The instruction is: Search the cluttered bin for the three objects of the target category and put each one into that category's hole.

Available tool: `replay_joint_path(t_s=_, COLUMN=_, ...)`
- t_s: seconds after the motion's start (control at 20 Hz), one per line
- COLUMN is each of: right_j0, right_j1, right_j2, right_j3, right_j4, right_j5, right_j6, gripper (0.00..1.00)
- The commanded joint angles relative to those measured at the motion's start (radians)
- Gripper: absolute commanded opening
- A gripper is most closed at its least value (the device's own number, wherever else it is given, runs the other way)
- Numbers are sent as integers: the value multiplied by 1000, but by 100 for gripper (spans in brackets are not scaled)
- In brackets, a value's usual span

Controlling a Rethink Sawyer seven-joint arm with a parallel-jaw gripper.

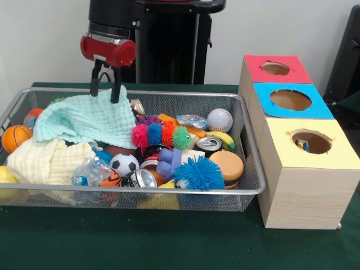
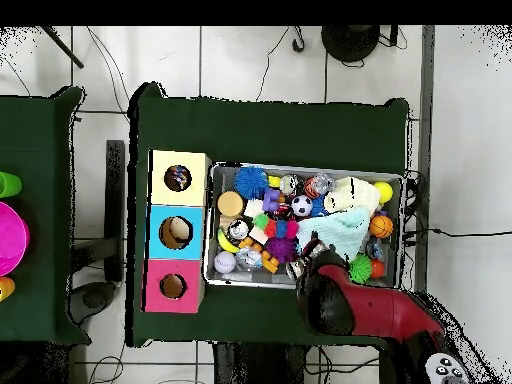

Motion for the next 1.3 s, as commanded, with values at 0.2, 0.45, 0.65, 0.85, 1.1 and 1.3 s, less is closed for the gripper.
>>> replay_joint_path(t_s=0.2, right_j0=-62, right_j1=62, right_j2=118, right_j3=-158, right_j4=-114, right_j5=121, right_j6=-144, gripper=100)
replay_joint_path(t_s=0.45, right_j0=-105, right_j1=100, right_j2=126, right_j3=-174, right_j4=-165, right_j5=96, right_j6=-142, gripper=100)
replay_joint_path(t_s=0.65, right_j0=-132, right_j1=151, right_j2=119, right_j3=-209, right_j4=-208, right_j5=75, right_j6=-140, gripper=100)
replay_joint_path(t_s=0.85, right_j0=-151, right_j1=210, right_j2=109, right_j3=-251, right_j4=-250, right_j5=58, right_j6=-128, gripper=100)
replay_joint_path(t_s=1.1, right_j0=-148, right_j1=249, right_j2=87, right_j3=-272, right_j4=-285, right_j5=33, right_j6=-97, gripper=100)
replay_joint_path(t_s=1.3, right_j0=-147, right_j1=274, right_j2=83, right_j3=-294, right_j4=-304, right_j5=18, right_j6=-77, gripper=100)
